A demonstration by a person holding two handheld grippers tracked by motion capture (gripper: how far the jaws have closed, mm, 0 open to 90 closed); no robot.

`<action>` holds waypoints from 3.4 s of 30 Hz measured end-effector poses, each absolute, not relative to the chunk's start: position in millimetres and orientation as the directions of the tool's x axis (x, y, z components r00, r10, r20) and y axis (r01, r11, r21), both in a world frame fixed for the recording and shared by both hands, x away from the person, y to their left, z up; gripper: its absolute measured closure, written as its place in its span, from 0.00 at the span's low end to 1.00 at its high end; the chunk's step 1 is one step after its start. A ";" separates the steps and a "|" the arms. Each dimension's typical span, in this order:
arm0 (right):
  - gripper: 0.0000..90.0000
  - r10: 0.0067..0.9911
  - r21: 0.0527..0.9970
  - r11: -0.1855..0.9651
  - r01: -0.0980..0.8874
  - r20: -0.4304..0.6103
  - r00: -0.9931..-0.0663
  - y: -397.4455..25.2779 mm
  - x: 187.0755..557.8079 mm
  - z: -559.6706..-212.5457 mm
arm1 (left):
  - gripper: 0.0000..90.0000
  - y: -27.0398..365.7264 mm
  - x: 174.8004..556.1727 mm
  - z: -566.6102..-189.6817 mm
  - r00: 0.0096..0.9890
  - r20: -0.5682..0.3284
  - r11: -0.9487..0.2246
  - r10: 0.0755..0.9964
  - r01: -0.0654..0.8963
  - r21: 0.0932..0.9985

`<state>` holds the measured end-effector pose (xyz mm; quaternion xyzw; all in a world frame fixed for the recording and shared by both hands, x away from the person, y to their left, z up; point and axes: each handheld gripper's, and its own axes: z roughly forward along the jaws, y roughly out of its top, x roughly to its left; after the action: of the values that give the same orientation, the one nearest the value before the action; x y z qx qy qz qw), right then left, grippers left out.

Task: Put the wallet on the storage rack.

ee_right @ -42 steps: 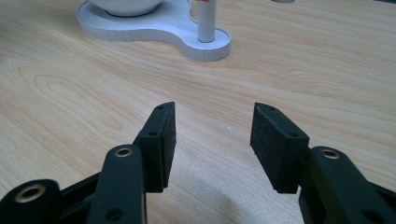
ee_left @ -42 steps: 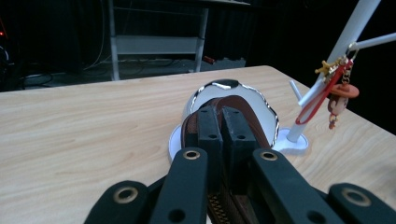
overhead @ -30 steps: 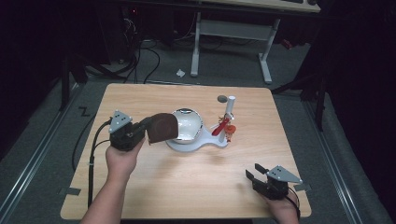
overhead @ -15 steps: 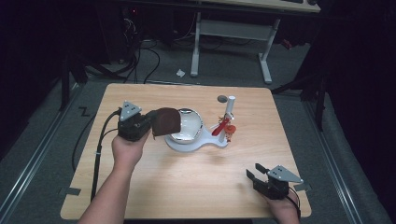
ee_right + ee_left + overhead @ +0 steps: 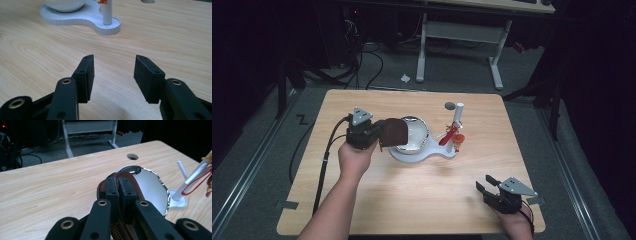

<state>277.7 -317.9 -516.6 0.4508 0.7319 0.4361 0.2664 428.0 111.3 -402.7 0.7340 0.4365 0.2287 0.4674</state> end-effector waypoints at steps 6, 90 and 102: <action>0.57 0.892 0.878 0.212 0.429 0.006 -0.452 -317.9 277.6 -516.5 | 0.97 105.9 433.3 -402.8 0.499 -0.061 -0.195 0.865 0.446 0.873; 0.57 0.887 0.859 0.230 0.458 0.009 -0.462 -315.0 283.5 -520.6 | 0.36 154.5 381.3 -438.3 0.577 -0.148 -0.151 0.803 0.438 0.886; 0.55 0.890 0.846 0.224 0.483 0.024 -0.456 -314.0 284.1 -519.9 | 0.36 184.2 362.5 -485.6 0.554 -0.172 -0.173 0.815 0.516 0.839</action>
<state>284.1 -314.0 -519.9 0.4615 0.7437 0.4182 0.2431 362.5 184.2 -485.6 0.7489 0.4441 0.1606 0.4649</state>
